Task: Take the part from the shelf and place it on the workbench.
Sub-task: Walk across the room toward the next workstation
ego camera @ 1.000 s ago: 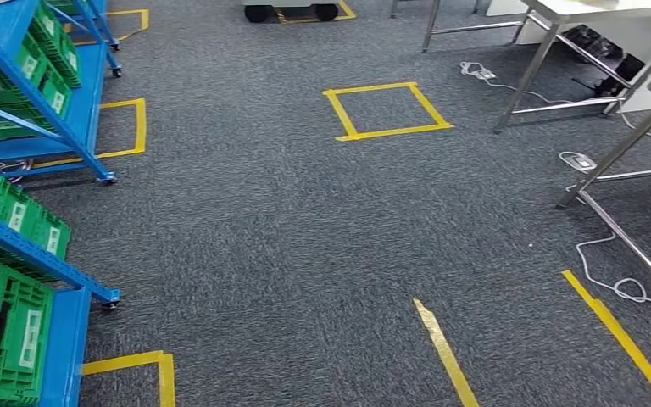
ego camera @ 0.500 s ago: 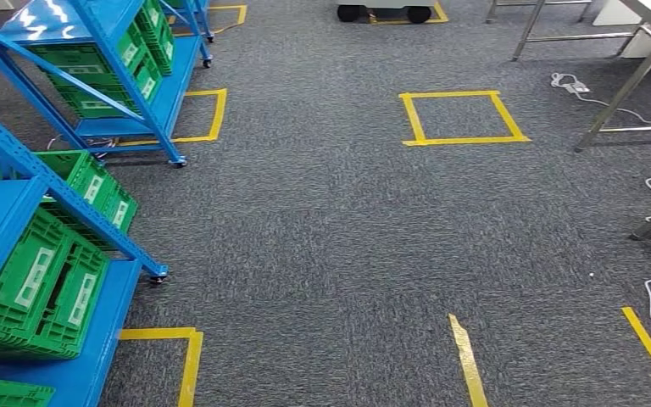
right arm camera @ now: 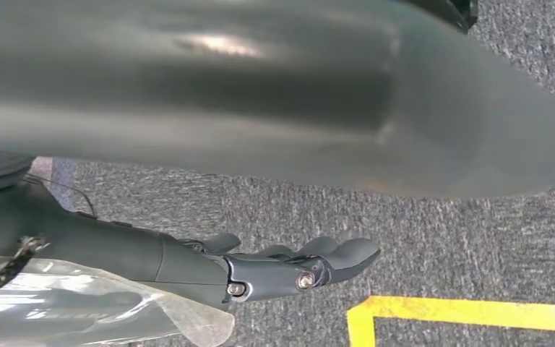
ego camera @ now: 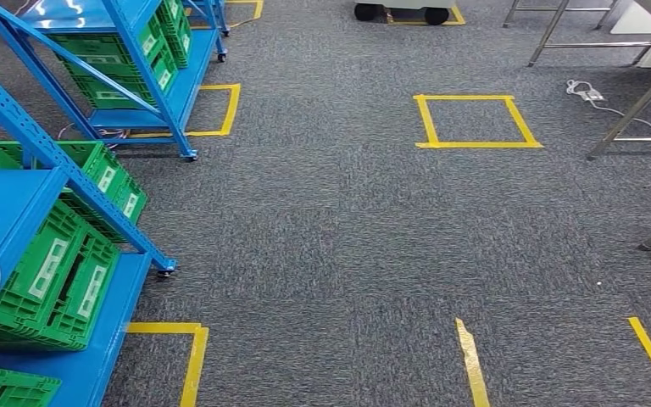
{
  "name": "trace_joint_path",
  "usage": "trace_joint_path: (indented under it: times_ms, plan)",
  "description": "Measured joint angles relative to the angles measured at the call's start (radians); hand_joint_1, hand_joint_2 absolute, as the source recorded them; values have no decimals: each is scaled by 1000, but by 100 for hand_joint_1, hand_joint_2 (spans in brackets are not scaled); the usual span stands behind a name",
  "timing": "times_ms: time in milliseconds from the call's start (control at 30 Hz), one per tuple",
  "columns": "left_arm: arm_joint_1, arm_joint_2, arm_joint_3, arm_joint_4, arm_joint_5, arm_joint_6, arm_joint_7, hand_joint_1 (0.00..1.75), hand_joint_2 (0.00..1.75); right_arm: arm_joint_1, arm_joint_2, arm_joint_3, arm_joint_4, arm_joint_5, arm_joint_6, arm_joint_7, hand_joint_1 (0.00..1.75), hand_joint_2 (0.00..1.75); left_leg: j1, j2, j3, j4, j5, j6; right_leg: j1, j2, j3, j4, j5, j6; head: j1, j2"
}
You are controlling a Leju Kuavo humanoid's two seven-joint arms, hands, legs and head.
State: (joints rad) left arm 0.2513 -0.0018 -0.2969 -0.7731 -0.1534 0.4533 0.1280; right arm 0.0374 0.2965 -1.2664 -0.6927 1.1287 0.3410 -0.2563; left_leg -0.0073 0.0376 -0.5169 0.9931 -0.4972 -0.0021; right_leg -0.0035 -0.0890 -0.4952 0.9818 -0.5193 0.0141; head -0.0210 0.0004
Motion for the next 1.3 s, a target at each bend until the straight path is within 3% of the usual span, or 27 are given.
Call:
trace_joint_path:
  times_ms: [333,900,1100,1200,1233,1300]
  plan:
    - [-22,2,-21,33,15,4,-26,0,0,-1,-1,-14,2,1,11,-1,0,0,1,0,1,0,-1,1,1,0,-9,-1,-2,6,-1,0]
    - [-48,2,-45,88,39,48,-45,0,0,-2,-2,-26,2,18,12,-3,0,0,1,0,1,1,0,2,1,0,-4,0,-2,7,0,0]
    - [-52,3,-54,100,46,62,-50,0,0,-2,-2,-32,2,21,11,-4,0,0,-2,0,-1,7,-7,13,-3,-1,-2,-3,0,14,-1,0]
    - [-52,4,-57,105,46,66,-52,0,0,-3,-2,-35,2,22,12,-5,0,0,-1,-5,1,-6,-4,30,-6,0,4,9,12,28,-1,0]
    - [-52,5,-59,106,46,68,-52,0,0,-3,-2,-35,2,22,12,-6,0,0,2,-8,6,-13,-2,36,-8,14,-1,21,10,33,0,0]
    - [-55,6,-62,107,48,73,-54,0,0,-4,-2,-37,2,22,12,-6,0,0,6,-15,14,-22,1,42,-11,55,-37,87,-33,36,4,0]
